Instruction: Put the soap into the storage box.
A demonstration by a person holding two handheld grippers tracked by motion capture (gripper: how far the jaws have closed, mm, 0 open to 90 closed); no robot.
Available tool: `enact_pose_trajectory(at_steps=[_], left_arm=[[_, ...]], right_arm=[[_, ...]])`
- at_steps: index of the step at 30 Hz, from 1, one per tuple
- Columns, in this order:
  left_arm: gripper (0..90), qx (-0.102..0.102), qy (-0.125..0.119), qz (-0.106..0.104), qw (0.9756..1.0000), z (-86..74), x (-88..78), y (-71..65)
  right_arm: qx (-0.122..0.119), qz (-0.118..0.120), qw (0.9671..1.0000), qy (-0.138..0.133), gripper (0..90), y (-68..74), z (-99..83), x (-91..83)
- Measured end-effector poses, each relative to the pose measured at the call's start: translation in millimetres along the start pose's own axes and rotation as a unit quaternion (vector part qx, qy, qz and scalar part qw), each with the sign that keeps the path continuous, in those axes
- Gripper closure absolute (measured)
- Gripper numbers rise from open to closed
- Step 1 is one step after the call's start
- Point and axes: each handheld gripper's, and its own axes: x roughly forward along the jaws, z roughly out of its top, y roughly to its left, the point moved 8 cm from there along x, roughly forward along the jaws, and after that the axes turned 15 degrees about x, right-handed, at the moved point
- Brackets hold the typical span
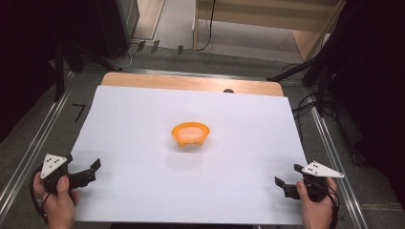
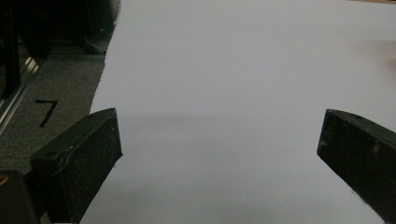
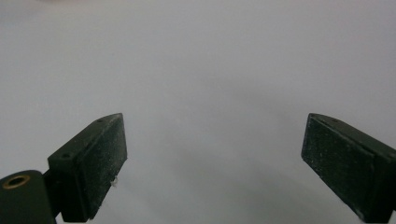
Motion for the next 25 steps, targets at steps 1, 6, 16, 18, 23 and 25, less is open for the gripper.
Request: enact_pose_trajectory(at_steps=[1, 6, 16, 18, 23, 25], left_arm=[[0.1, 0.0, 0.0, 0.0, 1.0, 0.0, -0.1, 0.0], [0.1, 0.001, -0.001, 0.0, 1.0, 0.0, -0.2, 0.1], [0.1, -0.002, 0.0, 0.002, 1.0, -0.1, -0.1, 0.5], [0.1, -0.001, 0.0, 0.001, 1.0, -0.2, -0.2, 0.8], [0.1, -0.004, -0.001, -0.001, 1.0, -0.2, -0.4, 1.0], [0.1, -0.005, -0.001, -0.002, 1.0, -0.2, -0.2, 1.0]], right_arm=[[0.0, -0.005, 1.0, -0.003, 7.2, -2.4, -2.5, -1.8], [0.024, -0.002, 0.999, -0.038, 5.3, -11.0, -11.5, -12.2], [0.041, -0.005, 0.9966, -0.072, 6.0, -22.6, -21.2, -24.8], [0.042, -0.007, 0.9967, -0.07, 6.0, -22.5, -21.8, -24.2], [0.037, -0.004, 0.9967, -0.072, 6.0, -22.0, -21.1, -24.4], [0.039, -0.008, 0.9965, -0.074, 6.0, -22.5, -20.1, -26.3]])
